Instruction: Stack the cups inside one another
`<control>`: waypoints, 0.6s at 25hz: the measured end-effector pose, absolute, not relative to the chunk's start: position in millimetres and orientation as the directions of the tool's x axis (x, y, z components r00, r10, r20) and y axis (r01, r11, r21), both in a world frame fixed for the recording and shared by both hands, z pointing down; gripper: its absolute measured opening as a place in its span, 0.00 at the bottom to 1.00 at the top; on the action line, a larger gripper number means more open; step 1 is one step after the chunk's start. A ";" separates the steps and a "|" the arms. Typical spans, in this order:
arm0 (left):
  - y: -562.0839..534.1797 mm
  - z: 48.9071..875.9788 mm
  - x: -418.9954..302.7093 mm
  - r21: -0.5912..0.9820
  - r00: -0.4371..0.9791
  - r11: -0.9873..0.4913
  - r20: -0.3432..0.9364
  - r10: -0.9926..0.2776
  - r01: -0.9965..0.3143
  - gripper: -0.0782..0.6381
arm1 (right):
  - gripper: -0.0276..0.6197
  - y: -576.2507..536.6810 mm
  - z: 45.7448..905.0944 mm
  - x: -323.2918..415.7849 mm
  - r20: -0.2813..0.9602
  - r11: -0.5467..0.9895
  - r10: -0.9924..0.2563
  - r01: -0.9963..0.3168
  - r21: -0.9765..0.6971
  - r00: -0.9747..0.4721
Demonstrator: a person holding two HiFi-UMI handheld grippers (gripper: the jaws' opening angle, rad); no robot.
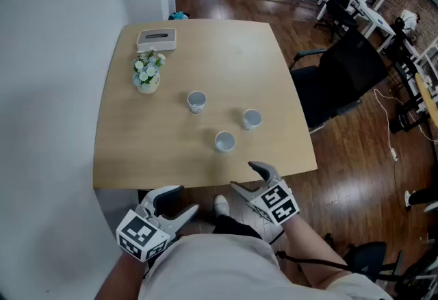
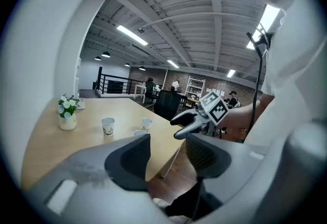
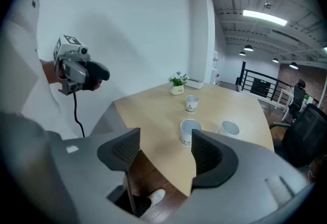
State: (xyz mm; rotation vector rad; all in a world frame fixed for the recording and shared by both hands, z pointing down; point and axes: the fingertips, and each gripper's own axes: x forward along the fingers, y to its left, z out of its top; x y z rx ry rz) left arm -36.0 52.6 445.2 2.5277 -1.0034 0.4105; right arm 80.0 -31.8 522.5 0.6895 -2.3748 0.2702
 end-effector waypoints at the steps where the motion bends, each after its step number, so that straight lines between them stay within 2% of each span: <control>1: 41.6 445.4 -30.8 0.245 0.699 -0.667 0.403 -0.590 -0.704 0.43 | 0.53 -48.8 526.0 78.9 0.639 0.849 -0.409 -0.529 0.003 -0.652; 7: -15.8 448.3 -6.1 0.237 0.671 -0.639 0.417 -0.614 -0.732 0.43 | 0.56 -127.3 561.8 68.1 0.671 0.891 -0.363 -0.452 0.048 -0.646; 15: -53.0 448.2 5.1 0.242 0.642 -0.605 0.439 -0.629 -0.758 0.44 | 0.60 -168.4 619.9 42.8 0.747 0.941 -0.253 -0.335 0.044 -0.614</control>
